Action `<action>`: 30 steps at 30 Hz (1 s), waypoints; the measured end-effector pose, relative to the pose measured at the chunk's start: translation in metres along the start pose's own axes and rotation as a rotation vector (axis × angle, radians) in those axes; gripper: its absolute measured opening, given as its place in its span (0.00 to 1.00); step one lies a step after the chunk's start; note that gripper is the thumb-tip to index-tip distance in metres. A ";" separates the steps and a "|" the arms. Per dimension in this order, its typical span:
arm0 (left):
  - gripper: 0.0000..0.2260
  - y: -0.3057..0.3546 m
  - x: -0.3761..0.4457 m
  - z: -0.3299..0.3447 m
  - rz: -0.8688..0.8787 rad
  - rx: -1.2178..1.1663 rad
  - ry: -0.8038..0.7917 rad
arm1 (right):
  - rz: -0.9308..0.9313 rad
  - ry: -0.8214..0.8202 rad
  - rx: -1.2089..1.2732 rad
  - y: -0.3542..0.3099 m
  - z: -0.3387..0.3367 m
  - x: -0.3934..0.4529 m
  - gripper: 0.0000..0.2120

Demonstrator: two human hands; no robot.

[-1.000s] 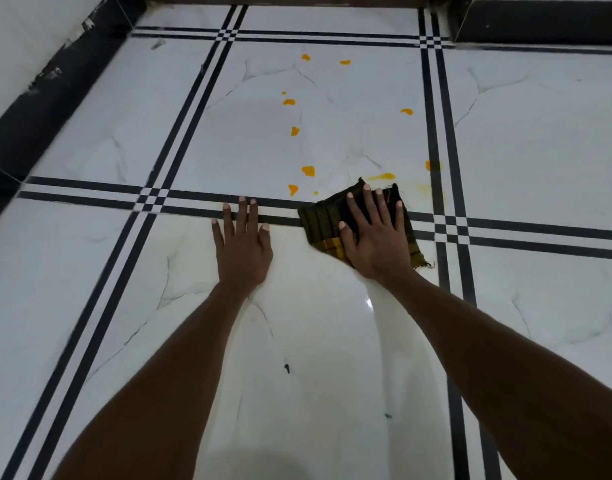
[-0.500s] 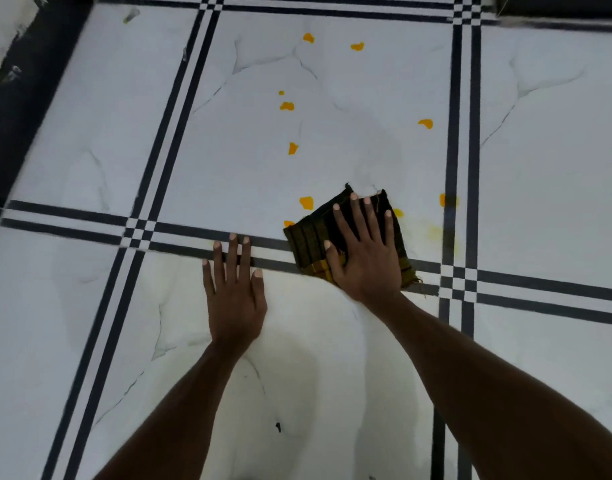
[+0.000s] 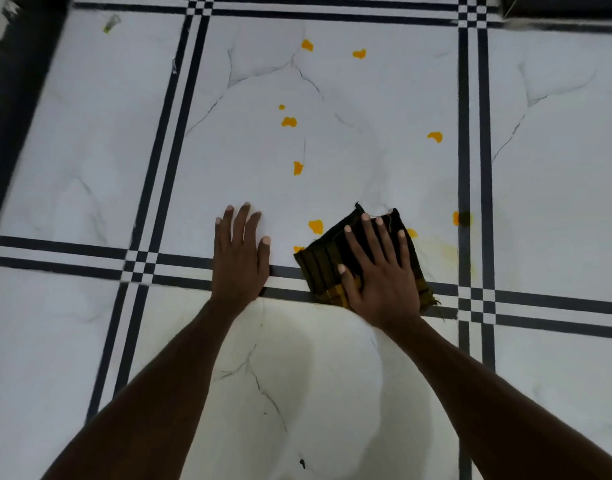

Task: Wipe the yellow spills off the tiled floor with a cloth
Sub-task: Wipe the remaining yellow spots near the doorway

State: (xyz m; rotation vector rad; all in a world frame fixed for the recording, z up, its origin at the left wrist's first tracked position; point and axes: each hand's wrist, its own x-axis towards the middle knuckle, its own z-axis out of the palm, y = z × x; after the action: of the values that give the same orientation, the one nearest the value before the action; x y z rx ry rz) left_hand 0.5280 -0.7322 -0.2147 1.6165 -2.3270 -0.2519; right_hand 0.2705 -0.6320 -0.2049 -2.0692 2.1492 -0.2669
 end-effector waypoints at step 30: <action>0.25 -0.015 0.026 0.011 -0.047 0.053 0.011 | -0.427 -0.065 -0.095 0.016 -0.001 0.066 0.31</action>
State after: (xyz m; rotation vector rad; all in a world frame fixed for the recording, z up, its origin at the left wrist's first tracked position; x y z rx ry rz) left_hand 0.5294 -0.7625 -0.2264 1.6954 -2.3081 -0.1929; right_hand 0.2524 -0.6970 -0.2063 -2.5390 1.6948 -0.1413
